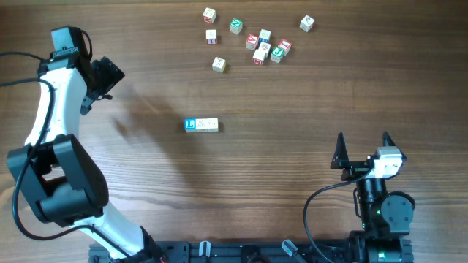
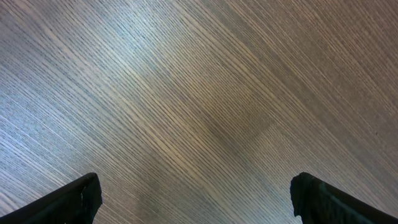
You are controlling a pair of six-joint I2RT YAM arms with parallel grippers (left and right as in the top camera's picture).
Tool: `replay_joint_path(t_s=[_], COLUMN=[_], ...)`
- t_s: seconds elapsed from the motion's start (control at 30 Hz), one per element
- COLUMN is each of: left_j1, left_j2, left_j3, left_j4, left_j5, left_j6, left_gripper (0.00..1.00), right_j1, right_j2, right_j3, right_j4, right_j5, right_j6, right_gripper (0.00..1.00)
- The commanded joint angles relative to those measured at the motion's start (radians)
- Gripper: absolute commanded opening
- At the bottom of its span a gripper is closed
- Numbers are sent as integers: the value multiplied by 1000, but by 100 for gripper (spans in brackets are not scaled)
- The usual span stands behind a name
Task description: Form a horizontal line
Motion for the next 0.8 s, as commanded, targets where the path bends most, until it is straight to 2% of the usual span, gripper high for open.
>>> replay_joint_path(t_s=[0.0, 0.1, 0.23, 0.3, 0.37, 0.43, 0.53, 0.63, 0.67, 0.77], left_j1=[0, 0, 0, 0, 0, 0, 0, 0, 0, 0], left_j2=[-13, -13, -13, -13, -13, -13, -13, -13, -13, -13], left_j3=[8, 8, 8, 8, 8, 8, 8, 8, 8, 8], left_j4=[0, 0, 0, 0, 0, 0, 0, 0, 0, 0], left_j5=[5, 5, 5, 5, 5, 5, 5, 5, 5, 5], left_j6=[-2, -2, -2, -2, -2, -2, -2, -2, -2, -2], left_gripper=[100, 100, 100, 100, 100, 100, 100, 100, 100, 100], right_j1=[-2, -2, -2, -2, -2, -2, -2, -2, -2, -2], right_j2=[-5, -5, -5, -5, -2, 32, 166, 366, 518, 777], right_j3=[-1, -1, -1, 8, 52, 116, 266, 497, 673, 1006], right_j4=[50, 12, 74, 107, 97, 90, 78, -36, -134, -318], right_j5=[16, 16, -18, -93, -137, -137, -139, -140, -160, -214], right_j6=[-58, -57, 6, 29, 104, 103, 175, 180, 178, 177], right_gripper=[100, 100, 100, 100, 100, 100, 100, 100, 100, 100])
